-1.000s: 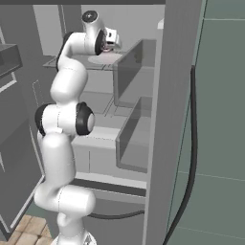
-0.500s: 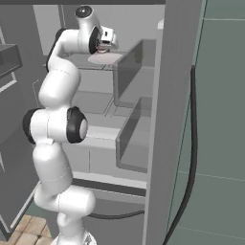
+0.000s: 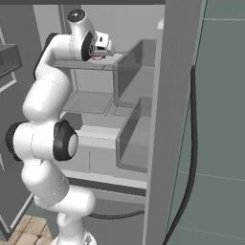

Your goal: Retrieve the steak from the fridge and place it on the cutting board.

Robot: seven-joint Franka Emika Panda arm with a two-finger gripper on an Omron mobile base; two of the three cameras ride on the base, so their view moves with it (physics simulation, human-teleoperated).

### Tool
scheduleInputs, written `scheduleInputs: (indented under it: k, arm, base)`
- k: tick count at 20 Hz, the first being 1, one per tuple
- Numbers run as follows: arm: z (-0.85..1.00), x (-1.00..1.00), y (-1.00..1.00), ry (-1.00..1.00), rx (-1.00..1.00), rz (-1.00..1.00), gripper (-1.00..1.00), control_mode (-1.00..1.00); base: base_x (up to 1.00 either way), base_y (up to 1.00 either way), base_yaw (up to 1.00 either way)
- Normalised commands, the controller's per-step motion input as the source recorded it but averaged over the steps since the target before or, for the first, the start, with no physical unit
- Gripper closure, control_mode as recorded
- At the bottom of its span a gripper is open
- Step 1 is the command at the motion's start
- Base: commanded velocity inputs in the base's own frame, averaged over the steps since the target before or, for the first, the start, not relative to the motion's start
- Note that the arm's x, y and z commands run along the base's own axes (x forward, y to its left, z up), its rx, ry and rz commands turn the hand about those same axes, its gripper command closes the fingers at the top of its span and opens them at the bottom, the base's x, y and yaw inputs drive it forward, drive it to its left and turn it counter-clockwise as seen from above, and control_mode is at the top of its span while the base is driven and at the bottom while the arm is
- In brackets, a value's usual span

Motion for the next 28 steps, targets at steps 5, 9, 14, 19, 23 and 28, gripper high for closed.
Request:
scheduleInputs:
  k: [5, 9, 14, 19, 23, 28]
  arm:
    - [0.00, -0.84, 0.00, 0.00, 0.00, 0.00, 1.00, -1.00]
    - [0.00, -1.00, 0.00, 0.00, 0.00, 0.00, 1.00, -1.00]
    - [0.00, -1.00, 0.00, 0.00, 0.00, 0.00, 1.00, -1.00]
    - [0.00, -1.00, 0.00, 0.01, 0.00, 0.00, 1.00, -1.00]
    - [0.00, -1.00, 0.00, 0.09, 0.00, 0.00, 1.00, -1.00]
    - [0.00, -1.00, 0.00, 0.15, 0.00, 0.00, 1.00, -1.00]
  base:
    - [0.00, 0.00, 0.00]
    - [0.00, 0.00, 0.00]
    - [0.00, 0.00, 0.00]
    - [0.00, 0.00, 0.00]
    - [0.00, 0.00, 0.00]
    - [0.00, 0.00, 0.00]
